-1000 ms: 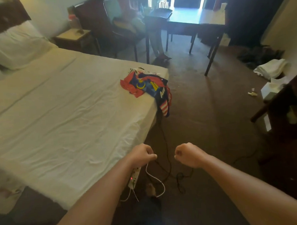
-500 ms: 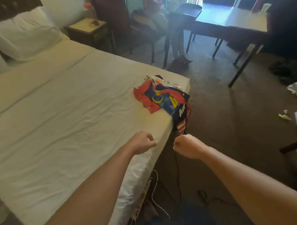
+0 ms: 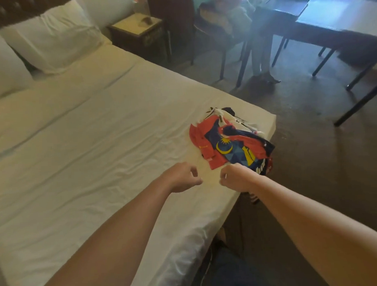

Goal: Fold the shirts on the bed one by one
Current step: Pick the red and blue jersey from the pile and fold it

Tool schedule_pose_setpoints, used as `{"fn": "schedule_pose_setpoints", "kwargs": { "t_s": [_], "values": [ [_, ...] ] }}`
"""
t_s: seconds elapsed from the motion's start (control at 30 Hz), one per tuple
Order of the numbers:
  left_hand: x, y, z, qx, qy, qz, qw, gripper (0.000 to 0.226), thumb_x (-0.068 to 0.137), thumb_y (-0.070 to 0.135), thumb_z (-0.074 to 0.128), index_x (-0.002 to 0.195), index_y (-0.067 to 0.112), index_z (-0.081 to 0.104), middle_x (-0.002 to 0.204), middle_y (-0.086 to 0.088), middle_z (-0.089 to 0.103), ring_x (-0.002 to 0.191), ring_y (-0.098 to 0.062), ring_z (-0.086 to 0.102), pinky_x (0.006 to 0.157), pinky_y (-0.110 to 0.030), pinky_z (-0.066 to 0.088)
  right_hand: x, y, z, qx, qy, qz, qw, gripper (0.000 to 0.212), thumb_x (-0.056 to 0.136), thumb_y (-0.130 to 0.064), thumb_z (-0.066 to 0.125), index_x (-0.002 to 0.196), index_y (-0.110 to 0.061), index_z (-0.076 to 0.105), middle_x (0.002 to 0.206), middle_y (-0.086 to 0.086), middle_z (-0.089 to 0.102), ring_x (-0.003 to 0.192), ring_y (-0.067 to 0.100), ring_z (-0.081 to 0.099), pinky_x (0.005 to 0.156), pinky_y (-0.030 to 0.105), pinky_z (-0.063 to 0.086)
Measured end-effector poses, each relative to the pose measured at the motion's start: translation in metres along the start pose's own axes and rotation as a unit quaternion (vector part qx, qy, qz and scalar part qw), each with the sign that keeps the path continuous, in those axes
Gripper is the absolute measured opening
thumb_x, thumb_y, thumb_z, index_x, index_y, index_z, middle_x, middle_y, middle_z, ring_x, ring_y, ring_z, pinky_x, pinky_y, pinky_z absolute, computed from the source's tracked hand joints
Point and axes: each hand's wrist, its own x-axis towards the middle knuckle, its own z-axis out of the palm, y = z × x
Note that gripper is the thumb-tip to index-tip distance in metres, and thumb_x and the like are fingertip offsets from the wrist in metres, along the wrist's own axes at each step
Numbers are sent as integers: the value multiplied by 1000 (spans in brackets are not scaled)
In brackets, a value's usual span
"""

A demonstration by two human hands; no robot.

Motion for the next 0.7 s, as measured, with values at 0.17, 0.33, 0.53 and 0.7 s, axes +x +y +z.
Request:
{"fn": "schedule_pose_setpoints", "kwargs": {
  "t_s": [0.17,0.33,0.53,0.7],
  "values": [
    [88,-7,-39,0,-3,-47,999,35,91,45,66,113,19,70,115,-5,69,103,-24,65,93,-43,54,101,30,-39,3,-44,-8,999,25,95,-32,54,104,-16,71,99,5,67,93,28,65,78,34,52],
    [167,-15,-60,-20,-7,-85,996,35,91,46,63,115,21,68,117,-4,67,103,-23,64,92,-44,54,204,63,-69,13,-88,25,996,22,93,-32,56,100,-16,69,97,8,67,93,29,65,83,38,55],
    [239,-43,-64,-16,-47,-129,990,31,87,48,63,108,26,68,110,-2,69,97,-21,64,89,-41,55,298,104,-80,35,-64,72,995,15,93,-27,52,96,-17,63,98,11,65,89,31,62,78,39,53],
    [278,-57,-51,-56,-52,-153,985,27,89,42,63,107,23,70,99,0,71,90,-19,66,85,-39,55,360,151,-58,234,48,111,965,48,80,-21,61,127,-28,54,91,1,64,79,27,65,65,39,55]
  ]
}}
